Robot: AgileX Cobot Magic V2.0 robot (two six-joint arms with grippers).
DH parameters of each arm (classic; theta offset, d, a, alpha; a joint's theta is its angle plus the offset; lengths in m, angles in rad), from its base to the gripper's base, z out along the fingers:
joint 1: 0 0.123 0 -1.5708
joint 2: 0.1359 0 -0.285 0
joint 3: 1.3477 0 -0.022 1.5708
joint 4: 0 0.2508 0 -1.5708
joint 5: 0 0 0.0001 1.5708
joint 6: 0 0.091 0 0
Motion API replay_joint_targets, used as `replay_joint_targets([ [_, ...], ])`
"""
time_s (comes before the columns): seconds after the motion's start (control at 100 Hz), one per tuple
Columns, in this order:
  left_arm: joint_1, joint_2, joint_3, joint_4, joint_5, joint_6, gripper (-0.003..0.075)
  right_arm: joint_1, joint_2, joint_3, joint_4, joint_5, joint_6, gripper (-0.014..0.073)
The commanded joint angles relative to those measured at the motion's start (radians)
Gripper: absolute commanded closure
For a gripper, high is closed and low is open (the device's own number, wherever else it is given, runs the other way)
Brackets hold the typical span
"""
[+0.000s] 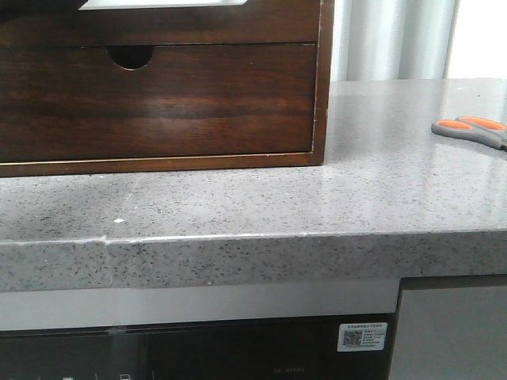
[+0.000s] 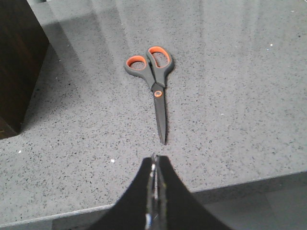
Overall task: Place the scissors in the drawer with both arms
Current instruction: 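Pull the drawer open toward the robot with the left gripper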
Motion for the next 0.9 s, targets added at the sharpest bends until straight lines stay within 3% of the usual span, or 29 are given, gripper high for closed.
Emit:
replay_joint_targets([
  [0.0,-0.001,-0.01,-0.022,-0.044,0.033,-0.016,0.0716,0.001,0.013,-0.037,-0.001,-0.07,-0.004,0.071],
  [0.22,-0.036,-0.061,-0.022,0.015,0.028,-0.016,0.0716,0.001,0.013,-0.037,0.027,-0.07,-0.004,0.071],
  [0.53,-0.105,-0.18,-0.01,0.045,0.195,-0.016,0.0716,0.001,0.013,-0.037,0.027,-0.07,-0.004,0.071],
  [0.89,-0.183,-0.358,0.087,0.07,0.202,-0.016,0.0716,0.001,0.013,-0.037,0.027,-0.07,-0.004,0.071],
])
